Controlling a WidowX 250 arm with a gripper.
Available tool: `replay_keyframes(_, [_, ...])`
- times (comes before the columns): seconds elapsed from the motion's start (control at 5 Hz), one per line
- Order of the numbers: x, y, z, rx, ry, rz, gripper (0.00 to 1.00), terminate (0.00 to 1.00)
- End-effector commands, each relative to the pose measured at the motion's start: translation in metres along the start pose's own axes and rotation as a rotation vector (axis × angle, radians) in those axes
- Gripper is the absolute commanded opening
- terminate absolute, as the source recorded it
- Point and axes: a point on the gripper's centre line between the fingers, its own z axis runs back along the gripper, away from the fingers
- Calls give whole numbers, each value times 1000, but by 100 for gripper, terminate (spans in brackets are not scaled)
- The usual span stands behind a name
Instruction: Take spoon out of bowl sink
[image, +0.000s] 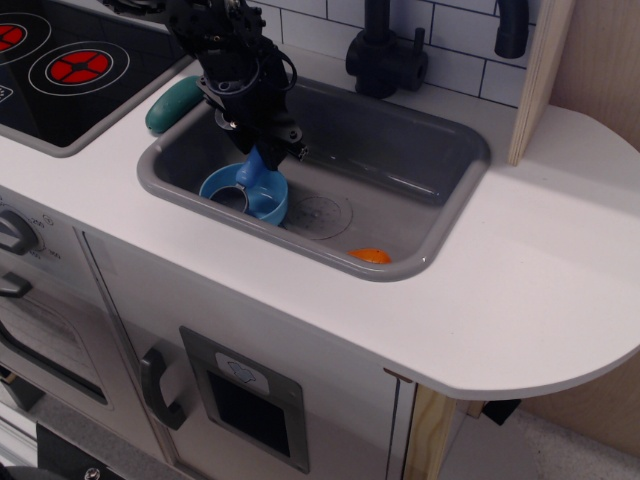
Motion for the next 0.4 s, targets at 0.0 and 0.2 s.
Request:
replay_keyframes(0.0, [33,17,28,-2,-36,51,0,0])
replay_keyframes(0.2, [44,20,44,12,-47,95,0,0])
